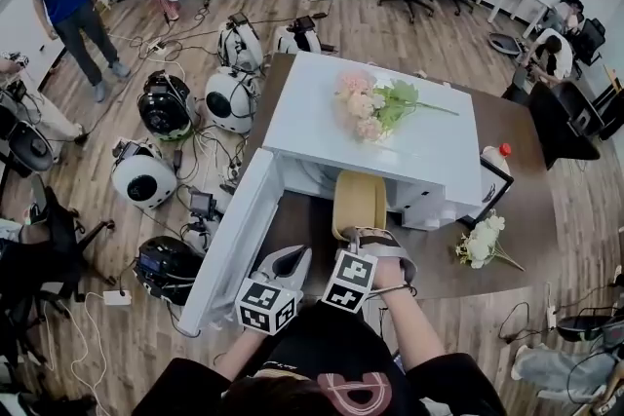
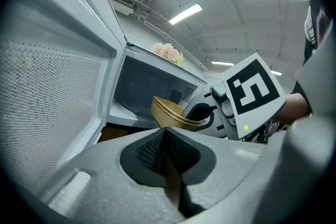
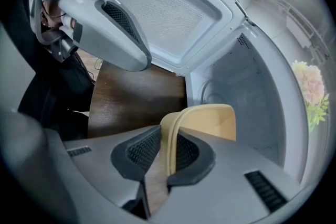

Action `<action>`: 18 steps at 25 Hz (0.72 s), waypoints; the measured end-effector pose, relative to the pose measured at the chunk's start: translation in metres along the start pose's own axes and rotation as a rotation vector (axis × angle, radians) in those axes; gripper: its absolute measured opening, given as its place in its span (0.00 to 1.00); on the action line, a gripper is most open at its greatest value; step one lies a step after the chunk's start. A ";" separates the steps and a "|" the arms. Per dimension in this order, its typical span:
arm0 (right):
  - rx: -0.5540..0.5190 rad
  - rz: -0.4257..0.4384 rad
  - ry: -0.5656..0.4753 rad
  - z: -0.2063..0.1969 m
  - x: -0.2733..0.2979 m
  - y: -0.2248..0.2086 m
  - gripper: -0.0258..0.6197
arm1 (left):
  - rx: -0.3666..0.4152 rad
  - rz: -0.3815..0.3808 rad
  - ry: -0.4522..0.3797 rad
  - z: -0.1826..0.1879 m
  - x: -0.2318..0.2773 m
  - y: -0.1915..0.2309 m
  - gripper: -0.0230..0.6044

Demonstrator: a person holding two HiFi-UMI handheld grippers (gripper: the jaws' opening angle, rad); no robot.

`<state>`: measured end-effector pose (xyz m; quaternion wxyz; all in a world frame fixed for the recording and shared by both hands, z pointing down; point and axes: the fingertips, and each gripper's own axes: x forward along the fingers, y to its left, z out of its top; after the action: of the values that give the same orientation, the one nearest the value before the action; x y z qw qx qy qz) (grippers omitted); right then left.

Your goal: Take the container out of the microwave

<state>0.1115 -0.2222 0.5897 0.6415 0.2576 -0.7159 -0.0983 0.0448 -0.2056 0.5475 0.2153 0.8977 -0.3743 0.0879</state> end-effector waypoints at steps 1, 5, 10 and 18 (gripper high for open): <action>0.008 0.002 0.000 0.000 0.000 0.003 0.13 | 0.000 -0.003 0.003 -0.001 0.001 0.000 0.05; 0.044 0.012 0.000 -0.001 -0.001 0.013 0.13 | 0.008 -0.021 0.010 -0.002 0.003 -0.002 0.05; 0.090 0.011 0.011 -0.007 -0.004 0.021 0.13 | 0.019 -0.046 0.024 -0.004 0.006 -0.008 0.05; 0.131 0.025 0.056 -0.022 -0.004 0.037 0.12 | 0.035 -0.088 0.041 -0.004 0.011 -0.018 0.05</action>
<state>0.1239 -0.1849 0.6074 0.6441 0.2926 -0.7058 -0.0358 0.0656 -0.1997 0.5492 0.2107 0.9150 -0.3282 0.1034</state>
